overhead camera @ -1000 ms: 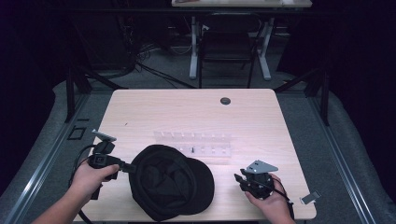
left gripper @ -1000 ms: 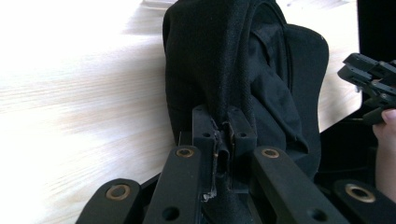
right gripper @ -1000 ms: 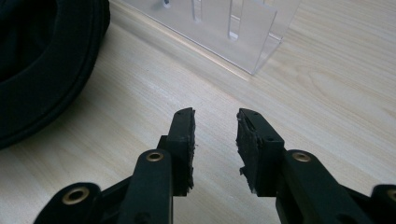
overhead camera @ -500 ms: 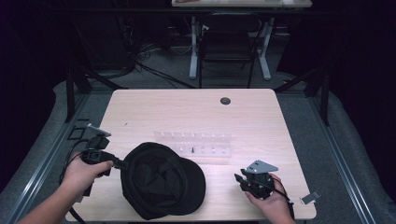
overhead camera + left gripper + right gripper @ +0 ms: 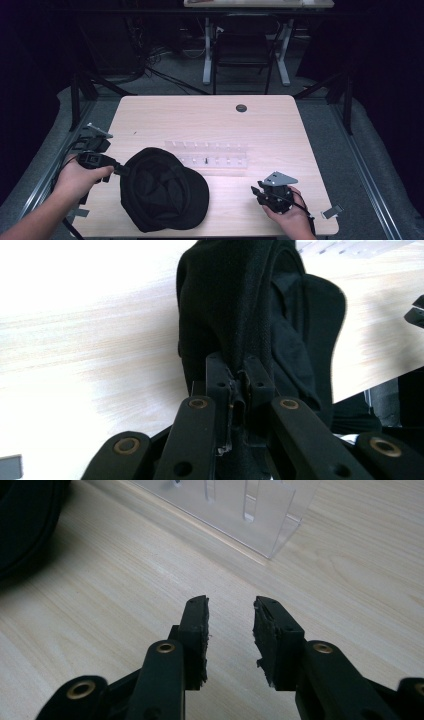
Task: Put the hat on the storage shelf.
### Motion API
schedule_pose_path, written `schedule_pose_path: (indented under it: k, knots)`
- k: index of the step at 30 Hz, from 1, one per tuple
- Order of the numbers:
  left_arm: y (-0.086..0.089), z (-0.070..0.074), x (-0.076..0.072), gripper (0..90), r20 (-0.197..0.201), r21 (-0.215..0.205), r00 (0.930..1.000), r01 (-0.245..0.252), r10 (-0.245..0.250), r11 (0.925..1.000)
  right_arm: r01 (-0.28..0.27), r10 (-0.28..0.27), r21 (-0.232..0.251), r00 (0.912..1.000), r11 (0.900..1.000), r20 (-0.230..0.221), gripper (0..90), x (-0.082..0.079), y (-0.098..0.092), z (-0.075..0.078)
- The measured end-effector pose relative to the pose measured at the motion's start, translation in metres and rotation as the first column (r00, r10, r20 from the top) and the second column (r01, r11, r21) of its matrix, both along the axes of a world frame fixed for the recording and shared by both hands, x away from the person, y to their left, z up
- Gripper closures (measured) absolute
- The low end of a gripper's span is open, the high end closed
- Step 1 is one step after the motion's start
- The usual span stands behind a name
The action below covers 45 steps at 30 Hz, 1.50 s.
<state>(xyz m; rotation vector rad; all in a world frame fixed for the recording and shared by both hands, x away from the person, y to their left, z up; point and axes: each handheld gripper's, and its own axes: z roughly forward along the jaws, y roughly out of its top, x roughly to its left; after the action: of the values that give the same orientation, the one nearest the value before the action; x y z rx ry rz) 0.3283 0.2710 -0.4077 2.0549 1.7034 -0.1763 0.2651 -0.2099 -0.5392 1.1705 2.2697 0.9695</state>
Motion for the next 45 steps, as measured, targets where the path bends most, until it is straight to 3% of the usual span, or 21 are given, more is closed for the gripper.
schedule_pose_path:
  k: [14,17,19,21,22,23,26,27,28,29,30,31,32,33,34,35,36,40,43,44,45]
  knots:
    - [-0.003,0.032,-0.002,85.5,0.005,-0.064,0.9999,0.012,-0.011,0.9979,0.002,-0.002,0.006,1.0,1.0,-0.005,66.5,0.0,0.0,0.0]
    - [-0.002,0.036,-0.002,85.5,-0.027,-0.121,0.9996,-0.007,0.004,0.9927,-0.002,0.002,0.012,1.0,1.0,-0.007,66.5,0.0,0.0,0.0]
    - [-0.002,0.036,-0.002,85.6,-0.034,-0.132,0.9994,-0.011,0.007,0.9912,-0.003,0.003,0.011,1.0,1.0,-0.008,66.5,0.0,0.0,0.0]
    - [0.001,0.036,-0.001,85.6,-0.06,-0.188,0.9981,-0.027,0.016,0.9817,-0.003,0.003,0.012,1.0,1.0,-0.009,66.5,0.0,0.0,0.0]
    - [0.001,0.036,-0.001,85.7,-0.06,-0.188,0.9981,-0.027,0.016,0.9817,-0.003,0.003,0.012,1.0,1.0,-0.009,66.5,0.0,0.0,0.0]
    - [0.003,0.035,-0.001,85.7,-0.071,-0.226,0.9974,-0.029,0.014,0.9737,0.003,-0.003,0.011,1.0,1.0,-0.006,66.5,0.0,0.0,0.0]
    - [0.004,0.035,-0.001,85.7,-0.075,-0.254,0.997,-0.04,0.022,0.9663,0.003,-0.003,0.013,1.0,1.0,-0.006,66.4,0.0,-0.001,0.0]
    - [0.005,0.036,-0.001,85.7,-0.081,-0.289,0.9965,-0.045,0.023,0.9561,0.005,-0.005,0.01,1.0,1.0,-0.005,66.3,0.0,-0.001,0.0]
    - [0.005,0.036,-0.001,85.7,-0.081,-0.289,0.9965,-0.045,0.023,0.9561,0.005,-0.005,0.01,1.0,1.0,-0.005,66.3,0.0,-0.001,0.0]
    - [0.006,0.036,-0.002,85.7,-0.089,-0.326,0.9956,-0.056,0.029,0.9436,0.006,-0.006,0.011,1.0,1.0,-0.004,66.3,0.0,-0.001,0.0]
    - [0.006,0.036,-0.002,85.7,-0.089,-0.326,0.9956,-0.056,0.029,0.9436,0.006,-0.006,0.011,1.0,1.0,-0.004,66.3,0.0,-0.001,0.0]
    - [0.007,0.036,-0.002,85.7,-0.097,-0.367,0.995,-0.057,0.022,0.9285,0.006,-0.006,0.012,1.0,1.0,-0.006,66.4,0.0,-0.001,0.0]
    - [0.007,0.036,-0.002,85.7,-0.097,-0.367,0.995,-0.057,0.022,0.9285,0.006,-0.006,0.012,1.0,1.0,-0.006,66.4,0.0,-0.001,0.0]
    - [0.007,0.035,-0.002,85.7,-0.101,-0.408,0.9946,-0.063,0.024,0.9107,0.005,-0.005,0.006,1.0,1.0,-0.006,66.3,0.0,-0.001,0.001]
    - [0.007,0.035,-0.002,85.7,-0.101,-0.408,0.9946,-0.063,0.024,0.9107,0.005,-0.005,0.006,1.0,1.0,-0.006,66.3,0.0,-0.001,0.001]
    - [0.007,0.035,-0.002,85.8,-0.107,-0.441,0.9941,-0.063,0.018,0.8953,0.004,-0.004,0.011,1.0,1.0,-0.006,66.4,0.001,-0.001,0.0]
    - [0.007,0.035,-0.002,85.8,-0.107,-0.441,0.9941,-0.063,0.018,0.8953,0.004,-0.004,0.011,1.0,1.0,-0.006,66.4,0.001,-0.001,0.0]
    - [0.005,0.038,-0.002,85.9,-0.115,-0.49,0.9934,-0.057,0.001,0.8697,0.003,-0.003,0.007,1.0,1.0,-0.005,66.3,0.0,-0.001,0.0]
    - [0.001,0.044,-0.003,85.9,-0.09,-0.523,0.9959,-0.044,-0.004,0.8512,0.006,-0.006,0.009,1.0,1.0,-0.004,66.3,0.0,-0.002,0.0]
    - [0.001,0.044,-0.003,85.9,-0.09,-0.523,0.9959,-0.044,-0.004,0.8512,0.005,-0.005,0.01,1.0,1.0,-0.001,66.3,0.0,-0.002,0.0]
    - [0.0,0.047,-0.003,85.9,-0.082,-0.532,0.9966,-0.034,-0.012,0.8462,0.006,-0.006,0.008,1.0,1.0,-0.006,66.3,0.0,-0.002,0.001]
